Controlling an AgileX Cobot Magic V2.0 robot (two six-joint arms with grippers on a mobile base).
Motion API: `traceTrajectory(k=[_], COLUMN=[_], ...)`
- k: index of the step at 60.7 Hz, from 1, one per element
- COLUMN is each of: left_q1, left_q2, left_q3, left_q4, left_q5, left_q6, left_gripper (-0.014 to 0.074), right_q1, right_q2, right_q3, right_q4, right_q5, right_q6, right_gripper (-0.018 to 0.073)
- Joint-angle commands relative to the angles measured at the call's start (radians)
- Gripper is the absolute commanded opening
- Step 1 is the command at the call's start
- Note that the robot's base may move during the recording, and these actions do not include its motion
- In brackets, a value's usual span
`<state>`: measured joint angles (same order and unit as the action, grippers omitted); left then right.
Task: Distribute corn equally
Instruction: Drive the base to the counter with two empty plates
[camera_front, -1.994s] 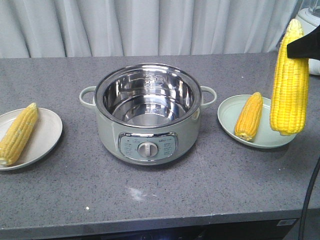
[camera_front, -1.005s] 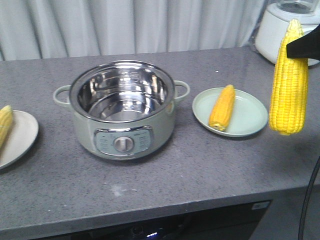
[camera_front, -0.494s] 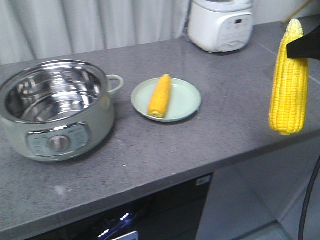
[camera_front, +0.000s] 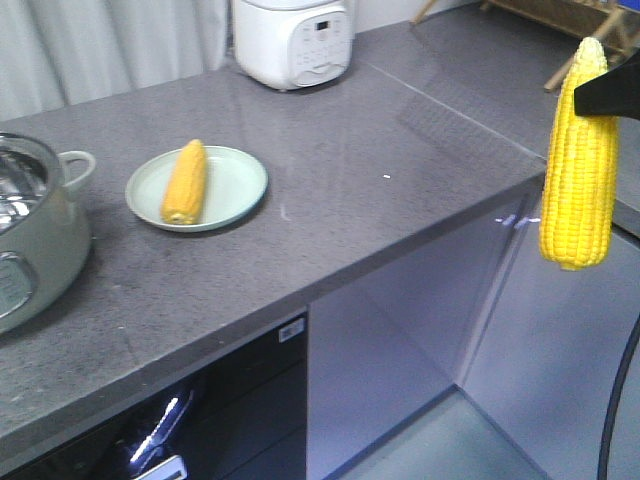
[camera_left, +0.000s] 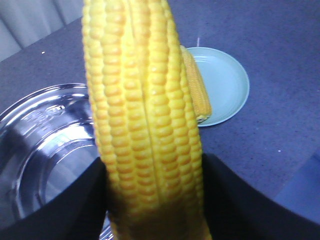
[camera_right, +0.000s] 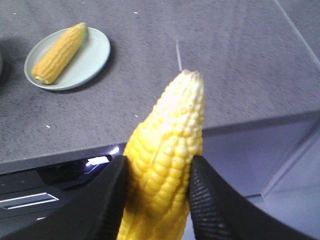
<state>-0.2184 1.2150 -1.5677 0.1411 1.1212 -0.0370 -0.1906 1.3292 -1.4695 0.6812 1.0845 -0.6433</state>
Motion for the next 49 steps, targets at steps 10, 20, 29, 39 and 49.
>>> traceTrajectory(k=[10, 20, 29, 39, 49], left_q1=[0.002, 0.002, 0.002, 0.002, 0.002], left_q2=[-0.024, -0.024, -0.024, -0.024, -0.024], left_q3=[-0.019, -0.019, -0.019, -0.019, -0.019], left_q4=[0.007, 0.007, 0.007, 0.007, 0.007], left_q5=[-0.059, -0.059, -0.059, -0.059, -0.059], left_q6=[-0.008, -0.008, -0.008, -0.008, -0.008], left_gripper=[0.0149, 0.0149, 0.0149, 0.0149, 0.0149], right_q1=[-0.008, -0.008, -0.008, -0.008, -0.008], right_q2=[-0.029, -0.029, -0.029, -0.029, -0.029], right_q3=[-0.026, -0.026, -0.026, -0.026, -0.026], right_q4=[0.043, 0.043, 0.043, 0.043, 0.043], right_q5=[-0.043, -0.043, -0.043, -0.043, -0.043], right_q6=[-0.007, -0.007, -0.007, -0.007, -0.007], right_gripper=[0.0116, 0.0116, 0.0116, 0.0116, 0.0116])
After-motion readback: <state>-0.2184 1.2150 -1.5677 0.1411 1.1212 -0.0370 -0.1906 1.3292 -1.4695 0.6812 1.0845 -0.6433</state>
